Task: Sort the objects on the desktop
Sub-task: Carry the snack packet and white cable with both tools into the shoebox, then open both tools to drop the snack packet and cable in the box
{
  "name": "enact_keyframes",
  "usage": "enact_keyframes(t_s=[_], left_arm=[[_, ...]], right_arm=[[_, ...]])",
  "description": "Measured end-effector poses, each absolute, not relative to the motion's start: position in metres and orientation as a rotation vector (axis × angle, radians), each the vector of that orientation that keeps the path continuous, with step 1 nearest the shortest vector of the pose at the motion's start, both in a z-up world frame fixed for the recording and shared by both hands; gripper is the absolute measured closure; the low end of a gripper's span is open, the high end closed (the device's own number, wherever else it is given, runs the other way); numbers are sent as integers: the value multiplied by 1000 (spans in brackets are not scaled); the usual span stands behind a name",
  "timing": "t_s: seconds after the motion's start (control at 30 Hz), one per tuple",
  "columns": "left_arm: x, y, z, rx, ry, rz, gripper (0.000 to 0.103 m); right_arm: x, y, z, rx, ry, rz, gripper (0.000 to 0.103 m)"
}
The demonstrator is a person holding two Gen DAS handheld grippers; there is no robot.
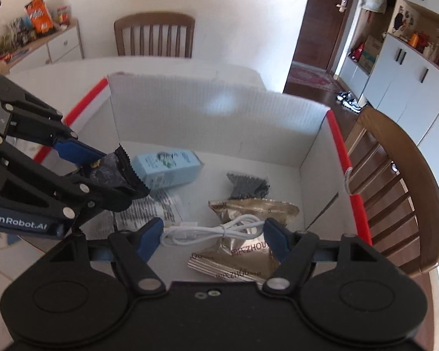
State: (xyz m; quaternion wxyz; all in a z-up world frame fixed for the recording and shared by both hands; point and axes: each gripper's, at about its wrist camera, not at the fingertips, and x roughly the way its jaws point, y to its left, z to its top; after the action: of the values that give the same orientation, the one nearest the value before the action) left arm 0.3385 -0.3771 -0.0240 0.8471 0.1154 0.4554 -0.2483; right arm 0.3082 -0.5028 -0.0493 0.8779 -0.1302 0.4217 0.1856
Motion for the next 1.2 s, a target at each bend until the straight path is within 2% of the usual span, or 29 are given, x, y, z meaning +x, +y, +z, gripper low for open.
enact_keyframes(t_s=[0.33,0.8,1.2], left_arm=[[352,-381,-39,258,1068,-537,68],[346,-381,-32,247,1055,-539,68],[333,-372,-16,190,1017,-548,67]], right_arm=[[323,-509,-59,-245,972,384,28],[320,-516,-51,-234,947,404,23],[309,-521,-34,-219,915,402,23]])
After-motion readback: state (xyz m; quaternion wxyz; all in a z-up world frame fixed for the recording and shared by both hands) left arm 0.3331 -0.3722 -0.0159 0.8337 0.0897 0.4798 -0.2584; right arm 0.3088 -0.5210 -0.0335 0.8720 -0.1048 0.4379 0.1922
